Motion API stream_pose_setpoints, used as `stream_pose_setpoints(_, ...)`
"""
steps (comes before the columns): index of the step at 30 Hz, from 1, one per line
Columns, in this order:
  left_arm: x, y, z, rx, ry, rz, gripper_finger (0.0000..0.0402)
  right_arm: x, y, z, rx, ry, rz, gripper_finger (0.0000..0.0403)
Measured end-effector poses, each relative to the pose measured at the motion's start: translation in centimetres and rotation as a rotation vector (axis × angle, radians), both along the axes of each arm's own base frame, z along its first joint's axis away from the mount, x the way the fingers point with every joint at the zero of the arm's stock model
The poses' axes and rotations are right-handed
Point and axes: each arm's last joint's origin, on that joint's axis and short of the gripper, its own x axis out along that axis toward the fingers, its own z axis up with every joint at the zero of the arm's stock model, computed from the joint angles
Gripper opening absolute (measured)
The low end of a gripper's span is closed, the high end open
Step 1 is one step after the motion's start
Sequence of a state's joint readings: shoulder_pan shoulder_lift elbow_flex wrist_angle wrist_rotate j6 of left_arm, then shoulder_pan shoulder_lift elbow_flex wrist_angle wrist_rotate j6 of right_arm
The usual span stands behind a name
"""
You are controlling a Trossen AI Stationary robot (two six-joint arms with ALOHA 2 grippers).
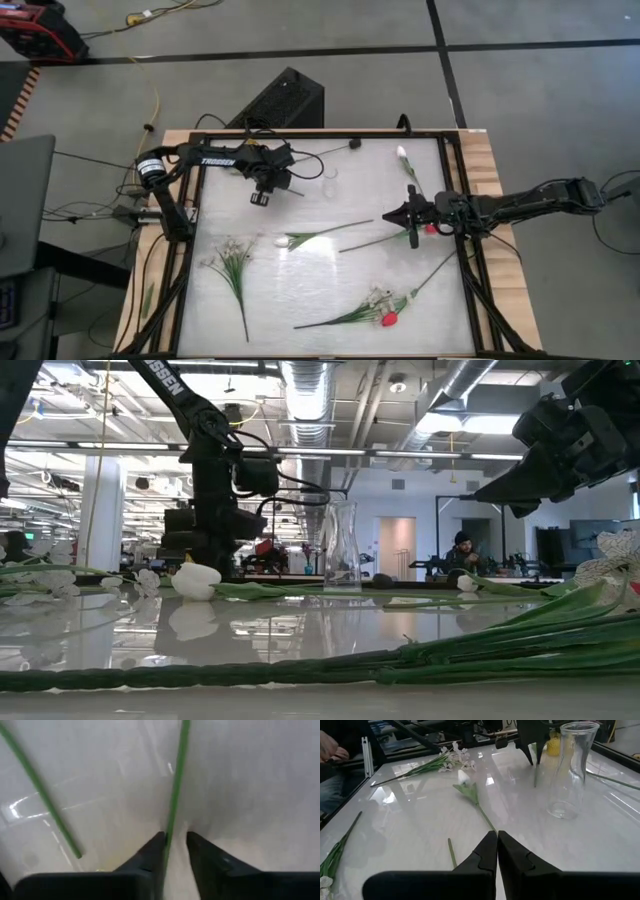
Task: Sort flowers into vase by color
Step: Put the bottom black flower into the yellow flower vase
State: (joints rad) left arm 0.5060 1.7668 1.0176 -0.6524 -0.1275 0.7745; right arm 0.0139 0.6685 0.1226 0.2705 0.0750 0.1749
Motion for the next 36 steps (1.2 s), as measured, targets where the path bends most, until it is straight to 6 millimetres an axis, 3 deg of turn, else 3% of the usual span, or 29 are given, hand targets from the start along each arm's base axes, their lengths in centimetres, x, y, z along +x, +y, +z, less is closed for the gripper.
stream_pose_setpoints(3,-0.1,-0.1,0.0,-0.017,0.003,0.019,0.0009,0.0,0.0,0.0,0.0,0.0,0.001,0.0043)
stream_pose_setpoints(8,0.1,-0.6,0.4,-0.047,-0.003,0.082,0.0002,0.0,0.0,0.0,0.0,0.0,0.001,0.0043)
stream_pose_setpoints(19,0.1,-4.6,5.9,-0.257,-0.147,0.118,0.0,0.0,0.0,0.0,0.008,-0.002,-0.001,0.0043)
stream_pose_setpoints(25,-0.1,-6.8,7.2,-0.34,-0.193,0.085,0.0,0.0,0.2,0.1,0.034,-0.013,0.004,0.0043)
stream_pose_setpoints(32,0.4,-8.2,6.8,0.021,-0.057,-0.054,0.0,0.1,0.9,0.3,0.038,-0.035,0.056,0.0043)
stream_pose_setpoints(36,0.6,-9.4,6.9,0.142,-0.006,-0.162,0.0,0.0,1.3,0.3,0.044,-0.034,0.08,0.0043)
